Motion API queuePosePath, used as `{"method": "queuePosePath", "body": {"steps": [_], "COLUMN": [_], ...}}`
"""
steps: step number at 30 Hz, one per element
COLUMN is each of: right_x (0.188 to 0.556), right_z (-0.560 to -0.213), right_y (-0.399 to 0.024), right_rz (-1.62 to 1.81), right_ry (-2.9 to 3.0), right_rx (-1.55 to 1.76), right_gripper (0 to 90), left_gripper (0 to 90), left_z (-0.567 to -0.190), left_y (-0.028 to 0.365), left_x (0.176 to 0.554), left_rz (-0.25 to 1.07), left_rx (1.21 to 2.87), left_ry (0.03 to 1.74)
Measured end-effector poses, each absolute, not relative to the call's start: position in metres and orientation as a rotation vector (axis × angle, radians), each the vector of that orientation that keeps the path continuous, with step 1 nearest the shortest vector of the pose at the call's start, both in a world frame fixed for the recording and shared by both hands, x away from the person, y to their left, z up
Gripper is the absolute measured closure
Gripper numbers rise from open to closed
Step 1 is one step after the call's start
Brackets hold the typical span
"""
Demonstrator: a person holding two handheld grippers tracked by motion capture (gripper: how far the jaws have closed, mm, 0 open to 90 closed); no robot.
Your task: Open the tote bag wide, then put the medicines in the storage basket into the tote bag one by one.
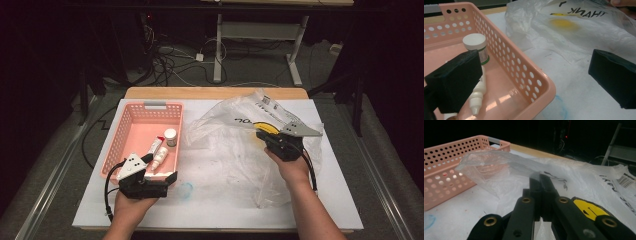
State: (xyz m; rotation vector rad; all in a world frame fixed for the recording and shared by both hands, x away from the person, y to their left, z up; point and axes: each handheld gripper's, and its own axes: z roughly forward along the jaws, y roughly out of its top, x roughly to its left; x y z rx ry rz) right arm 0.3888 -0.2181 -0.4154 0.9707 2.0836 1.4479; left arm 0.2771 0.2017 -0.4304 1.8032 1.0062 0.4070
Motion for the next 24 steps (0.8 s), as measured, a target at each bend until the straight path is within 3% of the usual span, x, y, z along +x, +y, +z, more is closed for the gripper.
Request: {"method": "queuePosePath", "body": {"steps": [24], "right_x": [0.378], "right_z": [-0.387], "right_y": [-0.229], "right_rz": [1.553], "right_ry": [2.008], "right_rx": [0.89], "right_gripper": [90.0], "left_gripper": [0.0], "left_z": [-0.422], "left_y": [0.234], "left_x": [0.295], "left_rz": [0.491], "left_rx": [1.753], "left_ry": [1.143]}}
